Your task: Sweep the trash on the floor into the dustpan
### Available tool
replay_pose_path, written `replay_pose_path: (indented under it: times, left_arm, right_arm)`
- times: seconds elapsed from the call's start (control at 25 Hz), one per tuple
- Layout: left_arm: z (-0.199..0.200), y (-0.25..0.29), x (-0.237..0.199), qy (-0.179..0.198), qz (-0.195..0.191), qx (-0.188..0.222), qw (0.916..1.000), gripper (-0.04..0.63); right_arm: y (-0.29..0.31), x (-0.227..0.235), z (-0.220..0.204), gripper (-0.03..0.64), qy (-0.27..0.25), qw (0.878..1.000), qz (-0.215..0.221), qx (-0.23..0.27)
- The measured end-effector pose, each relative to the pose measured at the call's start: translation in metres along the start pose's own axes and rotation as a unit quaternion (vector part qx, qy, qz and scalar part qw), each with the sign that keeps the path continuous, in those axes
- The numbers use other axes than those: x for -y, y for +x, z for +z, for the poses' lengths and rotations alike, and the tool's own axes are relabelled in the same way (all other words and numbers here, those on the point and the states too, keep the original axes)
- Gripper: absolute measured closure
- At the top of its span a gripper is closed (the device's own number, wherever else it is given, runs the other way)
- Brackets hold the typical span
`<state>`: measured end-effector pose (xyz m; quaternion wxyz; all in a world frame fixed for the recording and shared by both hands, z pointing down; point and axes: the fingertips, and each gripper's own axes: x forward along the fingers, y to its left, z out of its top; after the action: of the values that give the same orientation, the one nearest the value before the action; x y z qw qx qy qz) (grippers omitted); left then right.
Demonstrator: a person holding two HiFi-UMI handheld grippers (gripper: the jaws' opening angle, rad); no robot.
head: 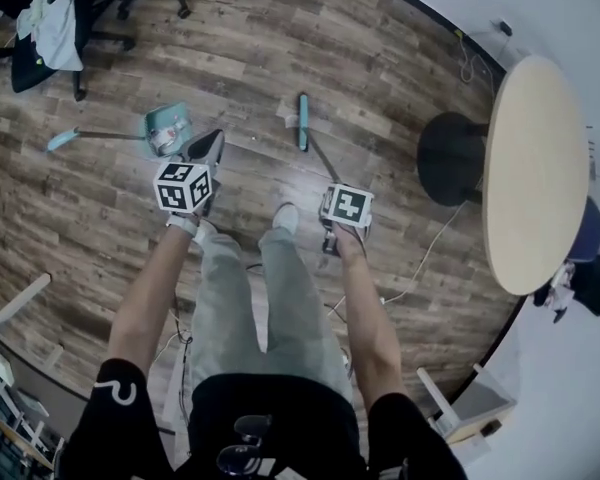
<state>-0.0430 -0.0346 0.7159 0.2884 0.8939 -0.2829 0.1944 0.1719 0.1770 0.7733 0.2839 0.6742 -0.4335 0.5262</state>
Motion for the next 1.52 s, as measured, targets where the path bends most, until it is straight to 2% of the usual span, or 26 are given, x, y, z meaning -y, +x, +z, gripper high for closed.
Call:
replay_pose_path:
  times: [0.28, 0.48, 0.6, 0.72, 0.84, 1.0, 1.12, 1.24, 1.52]
  left_arm:
    - [-0.015, -0.07, -0.086, -0.03, 0.044, 0.012, 0.9985, 0.601]
    - [-0.024, -0.12, -0.145, -0.049, 0.069, 0.023, 0.9961, 0.601]
    - [-0.03, -0.147, -0.179, -0.063, 0.085, 0.031, 0.9939, 0.601]
    - [-0.039, -0.172, -0.207, -0.077, 0.1, 0.038, 0.9912, 0.601]
    - [-0.046, -0.195, -0.228, -0.087, 0.111, 0.046, 0.9889, 0.601]
    - [-0.057, -0.227, -0.255, -0.1, 0.129, 0.055, 0.985, 0.601]
    - [-0.068, -0.245, -0.271, -0.111, 0.143, 0.056, 0.982, 0.601]
    - [-0.075, -0.257, -0.279, -0.114, 0.149, 0.057, 0.9805, 0.601]
    - [-0.074, -0.254, -0.273, -0.112, 0.149, 0.059, 0.9807, 0.601]
  right_arm:
    - [0.011, -0.101, -0.001, 0.533, -0.023, 1.0, 0.018, -0.002]
    - [0.017, -0.161, -0.006, 0.533, -0.046, 0.999, -0.002, -0.014]
    - [0.024, -0.211, -0.002, 0.533, -0.059, 0.998, 0.024, -0.002]
    - [0.027, -0.246, -0.009, 0.533, -0.085, 0.996, 0.018, -0.013]
    - [0.032, -0.295, -0.01, 0.532, -0.111, 0.993, 0.048, -0.006]
    - [0.033, -0.333, -0.015, 0.532, -0.149, 0.988, 0.043, -0.007]
    - [0.035, -0.366, -0.02, 0.533, -0.157, 0.984, 0.09, -0.004]
    - [0.032, -0.381, -0.022, 0.532, -0.153, 0.981, 0.116, 0.005]
    - [0.027, -0.356, -0.015, 0.532, -0.145, 0.984, 0.098, 0.014]
